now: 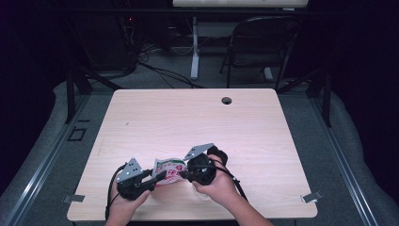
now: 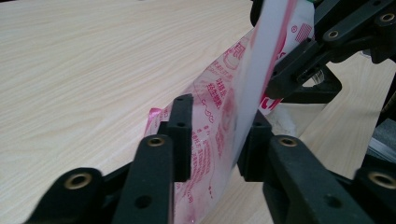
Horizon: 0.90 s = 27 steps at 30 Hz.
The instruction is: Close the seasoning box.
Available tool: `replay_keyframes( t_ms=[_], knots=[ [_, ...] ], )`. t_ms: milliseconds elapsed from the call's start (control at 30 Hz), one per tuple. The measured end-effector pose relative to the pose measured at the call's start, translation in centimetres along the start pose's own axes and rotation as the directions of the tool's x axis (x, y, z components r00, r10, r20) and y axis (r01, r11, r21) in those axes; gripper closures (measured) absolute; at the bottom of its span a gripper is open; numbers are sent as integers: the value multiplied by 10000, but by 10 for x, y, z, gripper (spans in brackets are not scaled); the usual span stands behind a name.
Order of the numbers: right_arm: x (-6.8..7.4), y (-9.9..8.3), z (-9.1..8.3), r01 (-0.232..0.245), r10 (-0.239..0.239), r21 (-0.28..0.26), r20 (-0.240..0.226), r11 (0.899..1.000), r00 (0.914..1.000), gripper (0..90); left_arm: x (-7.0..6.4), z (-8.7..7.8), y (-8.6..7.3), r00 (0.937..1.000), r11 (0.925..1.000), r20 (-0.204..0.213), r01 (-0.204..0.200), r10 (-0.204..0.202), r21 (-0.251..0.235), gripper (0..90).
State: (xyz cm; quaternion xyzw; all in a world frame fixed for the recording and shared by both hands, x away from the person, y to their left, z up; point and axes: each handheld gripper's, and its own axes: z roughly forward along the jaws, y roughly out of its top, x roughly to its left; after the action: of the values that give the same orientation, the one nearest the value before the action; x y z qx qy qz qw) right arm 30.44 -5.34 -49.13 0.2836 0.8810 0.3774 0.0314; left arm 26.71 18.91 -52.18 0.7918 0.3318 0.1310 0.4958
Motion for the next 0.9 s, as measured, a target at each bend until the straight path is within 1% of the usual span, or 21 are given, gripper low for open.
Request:
replay_keyframes(
  t_ms=[100,133,167,200,233,267,300,333,367,433,467,500,533,667,700,733,767,800,833,867,900],
  knots=[
    [0,0,0,-63,63,-38,-20,10000,10000,900,0,-1,-2,9999,9999,-115,-66,64,-111,607],
    [0,1,-1,-1,1,30,-22,10000,10000,900,0,-1,-3,9999,9999,-141,-79,78,-66,607],
    [0,1,-1,28,-28,33,-39,10000,10000,900,1,-1,-4,10000,9999,-57,-58,59,128,579],
    [0,2,-1,17,-17,41,-16,10000,10000,900,2,0,-6,10000,9998,-63,-1,2,202,517],
    [0,2,-1,17,-17,41,-16,10000,10000,900,2,0,-6,10000,9998,-63,-1,2,202,496],
    [0,3,-1,25,-25,72,-21,10000,10000,900,2,0,-8,9999,9994,-99,26,-23,335,480],
    [0,3,-1,25,-25,72,-21,10000,10000,900,2,1,-10,10000,9994,-57,67,-66,350,480],
    [0,3,-1,17,-17,10,-36,10000,10000,900,2,1,-11,10000,9991,-54,-19,21,420,472],
    [0,4,-1,47,-47,60,-17,10000,10000,900,3,2,-12,10000,9990,-36,10,-8,436,455],
    [0,6,-2,69,-69,78,-21,9999,10000,900,4,4,-14,10000,9987,-76,-52,56,508,453],
    [0,7,-2,77,-77,73,-29,9999,10000,900,6,5,-16,9999,9978,-47,-133,136,643,453],
    [0,7,-2,77,-77,73,-29,9999,10000,900,6,5,-16,9999,9978,-47,-133,136,643,452],
    [0,8,-2,40,-40,19,-16,10000,10000,900,8,7,-18,9997,9962,-106,-212,222,846,448],
    [-1,9,-2,92,-91,75,-16,9999,10000,900,10,11,-22,9999,9957,-109,-98,109,923,378],
    [-1,9,-2,92,-91,75,-16,9999,10000,900,11,12,-22,9996,9942,-149,-238,255,1051,378],
    [-1,10,-2,100,-100,103,-29,9999,9999,900,12,15,-24,9995,9928,-238,-196,226,1180,361],
    [-1,10,-2,104,-103,130,-51,9999,9999,900,14,18,-26,9998,9925,-117,-142,157,1218,351],
    [-1,11,-2,39,-39,83,-55,10000,10000,900,15,21,-29,10000,9919,-83,-16,27,1268,341],
    [-1,12,-2,77,-76,189,-68,9998,9999,900,17,22,-30,9999,9905,-118,-46,63,1376,333],
    [-1,14,-2,-7,8,114,-85,9999,10000,900,19,25,-33,9999,9904,-93,148,-137,1376,321],
    [-1,14,-2,-7,8,114,-85,9999,10000,900,19,25,-33,9999,9904,-93,148,-137,1376,311]
  ],
)
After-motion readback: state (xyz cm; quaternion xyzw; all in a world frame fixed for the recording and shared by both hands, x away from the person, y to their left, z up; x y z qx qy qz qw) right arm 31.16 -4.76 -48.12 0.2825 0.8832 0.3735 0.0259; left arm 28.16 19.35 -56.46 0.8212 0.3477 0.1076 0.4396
